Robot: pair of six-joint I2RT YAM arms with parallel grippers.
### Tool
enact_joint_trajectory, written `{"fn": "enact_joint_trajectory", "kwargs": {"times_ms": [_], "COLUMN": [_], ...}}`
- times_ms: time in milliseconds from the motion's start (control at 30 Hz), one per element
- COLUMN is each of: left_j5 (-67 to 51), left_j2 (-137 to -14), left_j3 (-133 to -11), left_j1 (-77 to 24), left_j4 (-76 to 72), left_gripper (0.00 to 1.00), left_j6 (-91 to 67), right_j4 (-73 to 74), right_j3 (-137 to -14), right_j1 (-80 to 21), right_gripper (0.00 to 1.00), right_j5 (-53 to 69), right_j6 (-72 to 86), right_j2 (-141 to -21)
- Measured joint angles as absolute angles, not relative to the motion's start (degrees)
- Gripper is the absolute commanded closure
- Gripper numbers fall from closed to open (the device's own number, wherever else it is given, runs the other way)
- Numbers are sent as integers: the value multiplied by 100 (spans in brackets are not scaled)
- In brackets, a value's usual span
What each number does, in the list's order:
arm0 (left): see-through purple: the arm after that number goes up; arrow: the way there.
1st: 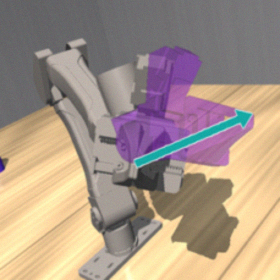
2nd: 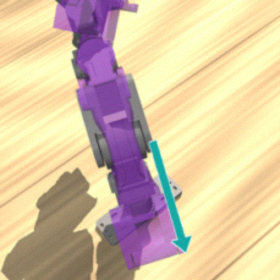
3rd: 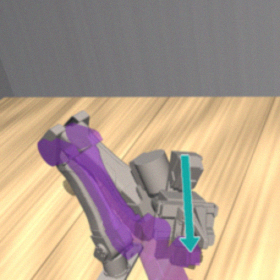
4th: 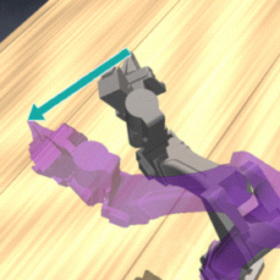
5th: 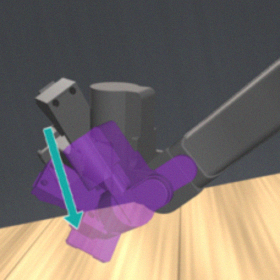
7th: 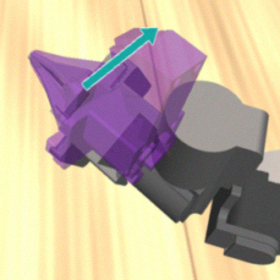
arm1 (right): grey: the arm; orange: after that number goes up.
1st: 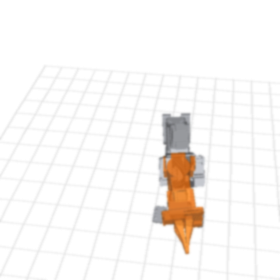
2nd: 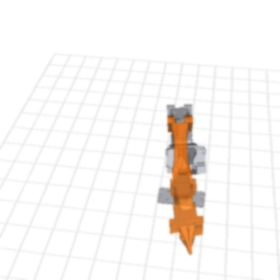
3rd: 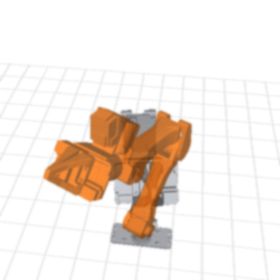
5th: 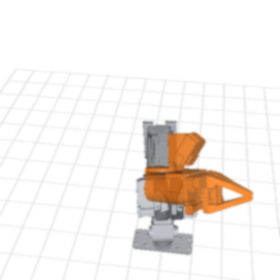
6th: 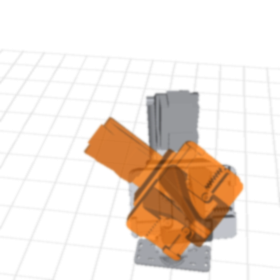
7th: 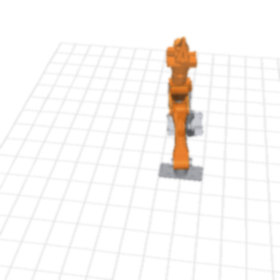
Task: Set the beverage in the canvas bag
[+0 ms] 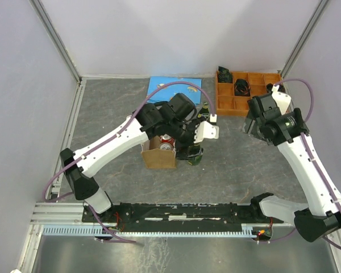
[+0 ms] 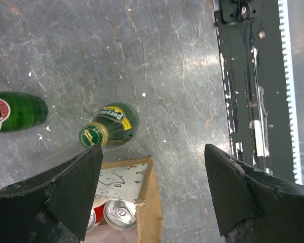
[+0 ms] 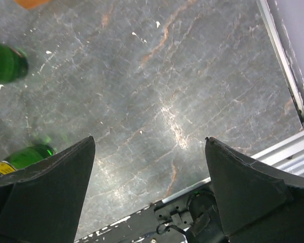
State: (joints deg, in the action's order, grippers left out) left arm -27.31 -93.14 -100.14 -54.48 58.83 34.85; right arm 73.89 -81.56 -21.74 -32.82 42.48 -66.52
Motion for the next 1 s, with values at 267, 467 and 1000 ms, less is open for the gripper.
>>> {"fn": "enact_joint_trajectory", "kwargs": {"times_ms": [267,467,1000], "left_j5": [-2180,-1896,-1927], "left_j2": [-9721,-10263,-10962], "left_j3": [-10123,-10532,-11404], "left_j1": [-5752,-5749,-5280], "left_j4": [6173,6246,6753], "left_gripper": [14,15,19], "left_j6": [4364,4661,4722], "right_j4": [7338,7244,7067], "right_j3": [-7754,-7494,-7341], "right_j1": [-1826,-1680,-1441], "right_gripper": [2,2,2], "right_j5": [-2842,-2561,-2187], "right_j6": [4121,4038,3889], "right_j2": [-6237,-6193,-6090]}}
